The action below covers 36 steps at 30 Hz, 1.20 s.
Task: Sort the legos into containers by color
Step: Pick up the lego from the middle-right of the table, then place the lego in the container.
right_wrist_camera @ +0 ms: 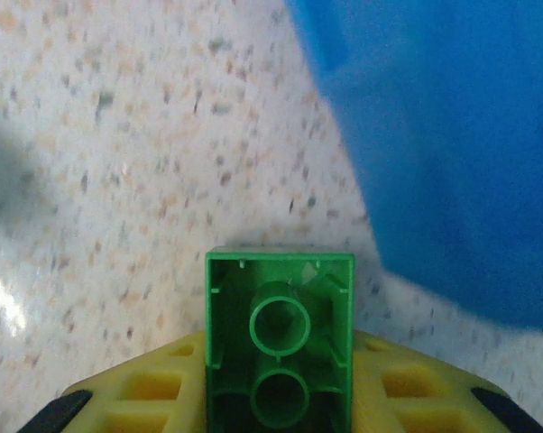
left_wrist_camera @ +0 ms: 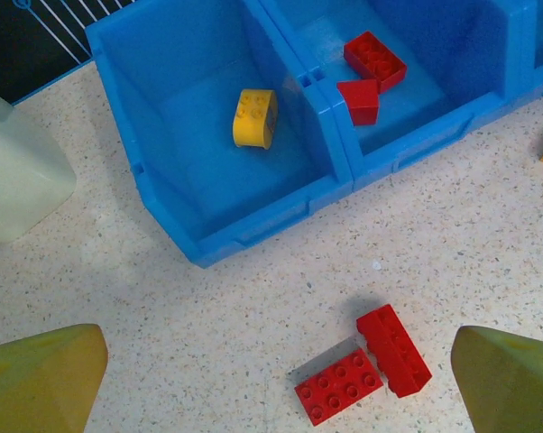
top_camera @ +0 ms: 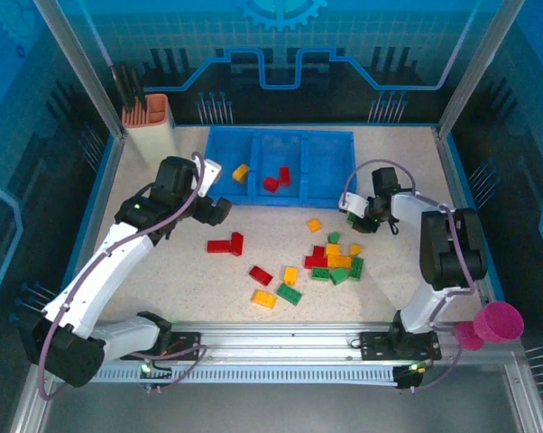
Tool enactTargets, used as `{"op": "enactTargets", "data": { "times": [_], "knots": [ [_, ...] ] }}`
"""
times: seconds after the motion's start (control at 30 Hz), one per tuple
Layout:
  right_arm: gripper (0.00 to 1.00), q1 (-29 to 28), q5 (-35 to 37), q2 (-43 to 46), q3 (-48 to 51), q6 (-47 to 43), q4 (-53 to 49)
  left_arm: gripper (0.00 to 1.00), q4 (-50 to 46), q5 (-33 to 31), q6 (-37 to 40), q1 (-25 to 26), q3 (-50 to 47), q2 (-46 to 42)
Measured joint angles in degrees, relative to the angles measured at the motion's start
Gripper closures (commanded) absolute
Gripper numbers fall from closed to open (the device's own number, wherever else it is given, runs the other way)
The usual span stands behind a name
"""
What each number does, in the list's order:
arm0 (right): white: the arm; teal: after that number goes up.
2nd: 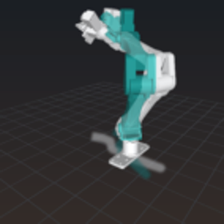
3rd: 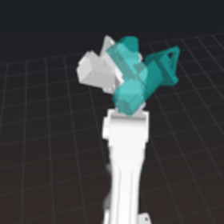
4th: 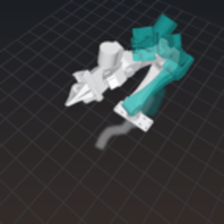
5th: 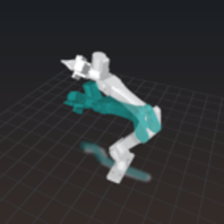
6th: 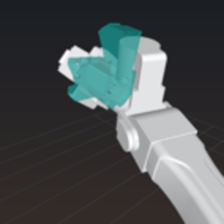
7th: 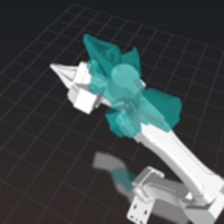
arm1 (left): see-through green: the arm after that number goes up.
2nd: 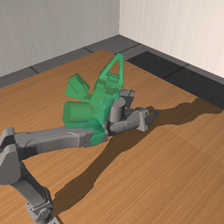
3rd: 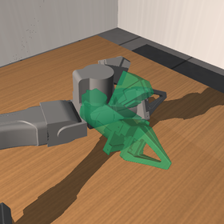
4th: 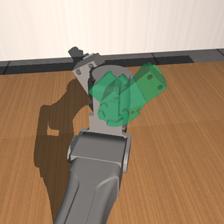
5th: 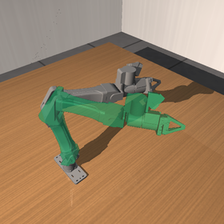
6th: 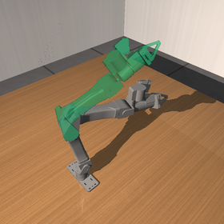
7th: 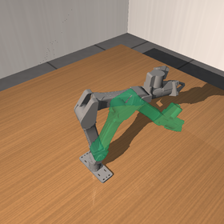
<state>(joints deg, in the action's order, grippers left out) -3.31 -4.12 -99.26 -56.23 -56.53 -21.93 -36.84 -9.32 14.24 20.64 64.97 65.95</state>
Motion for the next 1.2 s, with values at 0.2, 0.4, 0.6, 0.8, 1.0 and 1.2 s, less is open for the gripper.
{"op": "enactTargets", "data": {
  "times": [0.2, 0.4, 0.6, 0.8, 1.0, 1.2],
  "knots": [
    [0.89, -0.5, 3.4, 8.2, 3.9, 3.2, -6.2, 0.01, 1.0, -0.1, 1.4, -0.3, -0.5, -1.5],
    [0.82, -6.2, 3.6, 15.6, 0.7, 9.2, -8.6, 0.01, 2.4, 0.1, 1.4, -1.0, -0.5, -1.9],
    [0.82, -12.1, 4.0, 12.6, -10.5, 14.0, -6.5, 0.01, 2.7, 0.7, 1.2, -1.0, -0.5, -2.3],
    [0.81, -12.8, 7.3, 0.9, -19.5, 13.5, -1.4, 0.01, 2.4, 0.7, 1.1, -1.0, -0.5, -5.0],
    [0.81, -10.9, 10.7, -11.0, -28.8, 12.3, 1.5, 0.01, 1.9, 0.6, 0.7, -1.0, -0.5, -7.6],
    [0.77, -10.3, 12.9, -19.6, -38.4, 11.3, 3.7, 0.01, 1.0, 0.5, -0.5, -1.0, -0.5, -8.2]
  ]
}}
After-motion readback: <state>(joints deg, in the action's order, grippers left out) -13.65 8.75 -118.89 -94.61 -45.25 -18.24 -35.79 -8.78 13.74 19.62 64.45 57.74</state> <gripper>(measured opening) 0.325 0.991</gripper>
